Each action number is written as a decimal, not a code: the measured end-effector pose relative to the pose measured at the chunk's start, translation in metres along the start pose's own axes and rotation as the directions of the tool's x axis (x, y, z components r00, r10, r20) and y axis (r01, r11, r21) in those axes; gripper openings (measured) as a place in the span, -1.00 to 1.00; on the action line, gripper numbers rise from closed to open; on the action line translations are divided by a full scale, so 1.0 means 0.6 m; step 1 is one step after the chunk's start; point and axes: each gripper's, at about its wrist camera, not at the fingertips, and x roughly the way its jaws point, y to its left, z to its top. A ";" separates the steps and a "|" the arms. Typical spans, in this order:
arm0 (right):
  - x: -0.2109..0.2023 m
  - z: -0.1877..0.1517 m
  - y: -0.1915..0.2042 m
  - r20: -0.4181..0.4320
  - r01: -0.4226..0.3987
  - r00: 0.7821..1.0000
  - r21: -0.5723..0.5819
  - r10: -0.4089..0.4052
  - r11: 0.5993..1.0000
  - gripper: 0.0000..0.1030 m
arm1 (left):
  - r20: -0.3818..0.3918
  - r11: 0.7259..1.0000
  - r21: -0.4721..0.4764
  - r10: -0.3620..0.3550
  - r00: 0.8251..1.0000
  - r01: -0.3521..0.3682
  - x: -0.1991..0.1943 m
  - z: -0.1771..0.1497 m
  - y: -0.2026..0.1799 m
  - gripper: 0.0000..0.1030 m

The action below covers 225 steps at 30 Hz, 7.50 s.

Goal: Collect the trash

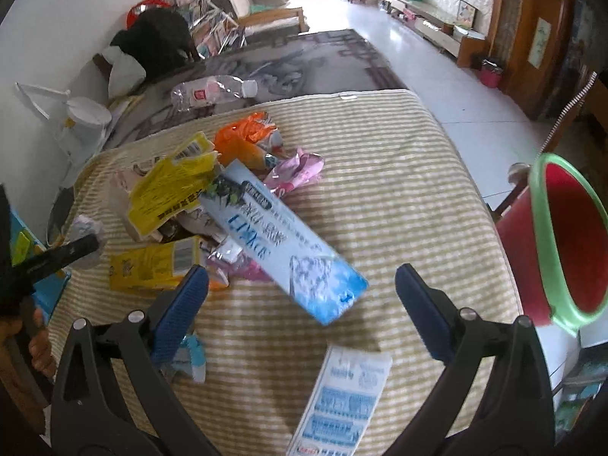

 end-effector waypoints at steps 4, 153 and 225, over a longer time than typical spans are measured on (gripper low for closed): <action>0.038 0.020 0.005 -0.064 -0.022 0.998 -0.053 0.018 0.998 0.89 | -0.018 0.999 0.015 0.034 0.999 -0.033 0.004 -0.007 0.016 0.10; -0.282 -0.049 -0.615 0.304 -0.013 0.948 0.322 -0.090 0.947 -0.30 | 0.113 0.848 0.525 -0.159 0.981 0.077 0.038 -0.108 -0.834 -0.01; -0.002 -0.172 -0.086 -0.234 0.030 0.971 0.295 0.042 0.955 0.75 | -0.040 0.696 0.716 0.117 0.992 -0.053 0.102 -0.062 -0.237 0.41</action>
